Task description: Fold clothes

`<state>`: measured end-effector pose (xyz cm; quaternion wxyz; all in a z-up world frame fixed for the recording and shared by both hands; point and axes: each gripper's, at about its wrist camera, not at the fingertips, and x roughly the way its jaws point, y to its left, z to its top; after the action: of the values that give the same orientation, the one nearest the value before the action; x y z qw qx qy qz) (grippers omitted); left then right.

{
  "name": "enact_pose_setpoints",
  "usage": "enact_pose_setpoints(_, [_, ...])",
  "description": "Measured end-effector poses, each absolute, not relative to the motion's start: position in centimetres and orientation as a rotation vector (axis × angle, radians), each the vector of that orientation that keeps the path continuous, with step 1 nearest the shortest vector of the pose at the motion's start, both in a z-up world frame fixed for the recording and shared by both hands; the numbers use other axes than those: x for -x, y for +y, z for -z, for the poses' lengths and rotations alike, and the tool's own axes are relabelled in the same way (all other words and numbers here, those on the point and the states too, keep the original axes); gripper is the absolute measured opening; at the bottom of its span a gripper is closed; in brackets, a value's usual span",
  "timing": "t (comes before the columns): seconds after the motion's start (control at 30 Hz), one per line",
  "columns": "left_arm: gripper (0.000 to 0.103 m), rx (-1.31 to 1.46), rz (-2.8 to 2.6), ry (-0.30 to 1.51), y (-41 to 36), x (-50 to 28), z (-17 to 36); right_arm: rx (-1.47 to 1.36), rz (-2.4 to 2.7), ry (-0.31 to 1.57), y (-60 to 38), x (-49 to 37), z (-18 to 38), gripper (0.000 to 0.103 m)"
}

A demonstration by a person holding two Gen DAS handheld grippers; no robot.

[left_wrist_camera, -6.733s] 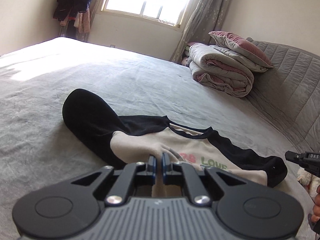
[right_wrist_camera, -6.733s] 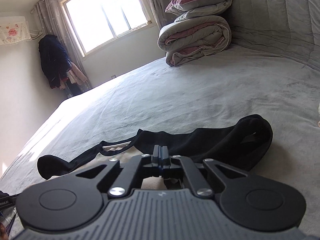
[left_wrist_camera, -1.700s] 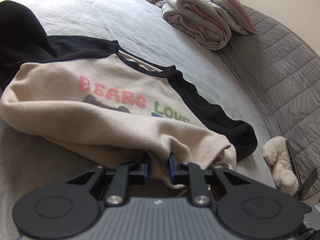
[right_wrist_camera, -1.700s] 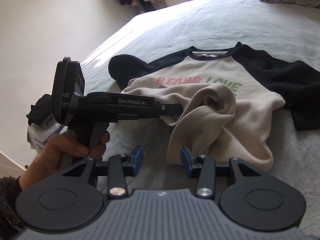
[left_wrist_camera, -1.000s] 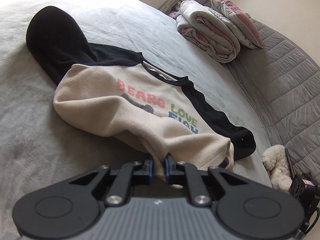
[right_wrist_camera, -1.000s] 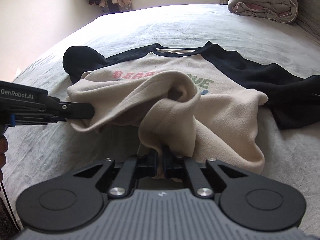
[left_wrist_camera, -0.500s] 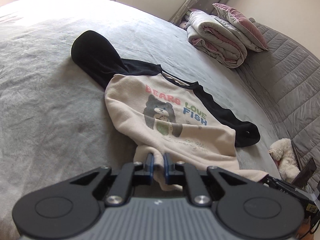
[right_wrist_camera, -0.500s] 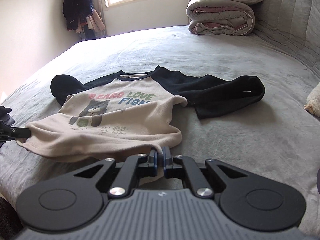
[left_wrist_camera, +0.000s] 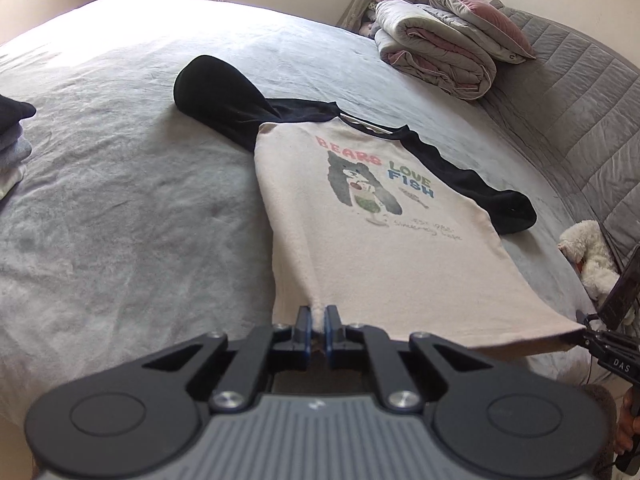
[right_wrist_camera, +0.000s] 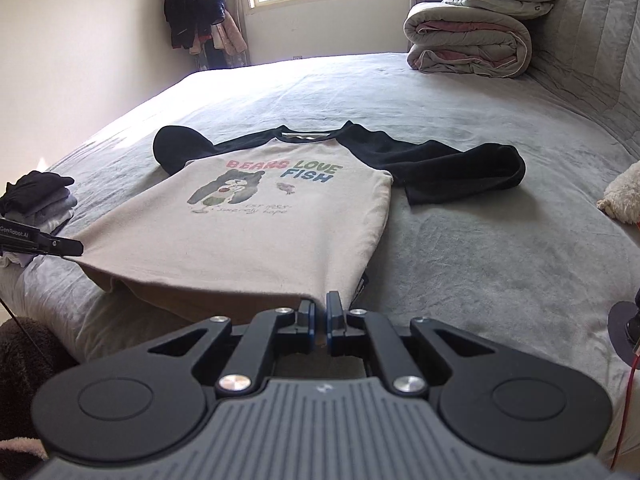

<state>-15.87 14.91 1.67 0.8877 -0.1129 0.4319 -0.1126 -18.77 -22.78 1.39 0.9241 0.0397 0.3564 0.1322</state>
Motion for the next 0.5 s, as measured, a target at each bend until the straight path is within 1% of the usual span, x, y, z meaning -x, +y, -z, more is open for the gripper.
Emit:
enact_pose_setpoints(0.13, [0.006, 0.186, 0.242, 0.954, 14.7, 15.7, -0.3, -0.092, -0.294, 0.803, -22.9, 18.6, 0.4, 0.007])
enact_pose_setpoints(0.23, [0.008, 0.176, 0.25, 0.997, 15.0, 15.1, 0.7, -0.127, -0.306, 0.851, -23.5, 18.3, 1.3, 0.017])
enact_pose_setpoints(0.27, [0.01, 0.183, 0.251, 1.007, 15.2, 14.9, 0.9, -0.146, -0.318, 0.866, -23.9, 18.2, 1.4, 0.018])
enact_pose_setpoints(0.3, [0.016, 0.193, 0.255, 1.014, 15.5, 14.6, 1.1, -0.169, -0.326, 0.877, -24.3, 18.2, 1.5, 0.018])
enact_pose_setpoints(0.33, [0.02, 0.217, 0.263, 1.013, 16.0, 14.2, 1.2, -0.193, -0.333, 0.888, -24.7, 18.1, 1.6, 0.02])
enact_pose_setpoints(0.37, [0.029, 0.248, 0.267, 1.01, 16.4, 13.8, 1.2, -0.216, -0.333, 0.894, -25.1, 17.9, 1.7, 0.028])
enact_pose_setpoints(0.4, [0.037, 0.277, 0.269, 1.008, 16.9, 13.3, 1.3, -0.239, -0.331, 0.899, -25.6, 17.6, 1.7, 0.042])
enact_pose_setpoints(0.43, [0.038, 0.302, 0.265, 1.006, 17.3, 12.7, 1.4, -0.264, -0.323, 0.898, -26.1, 17.4, 1.7, 0.048])
enact_pose_setpoints(0.47, [0.038, 0.324, 0.26, 1.005, 17.7, 12.1, 1.4, -0.279, -0.318, 0.895, -26.4, 17.1, 1.6, 0.051])
enact_pose_setpoints(0.5, [0.038, 0.342, 0.25, 1.004, 18.0, 11.3, 1.5, -0.29, -0.309, 0.891, -26.8, 16.7, 1.6, 0.051])
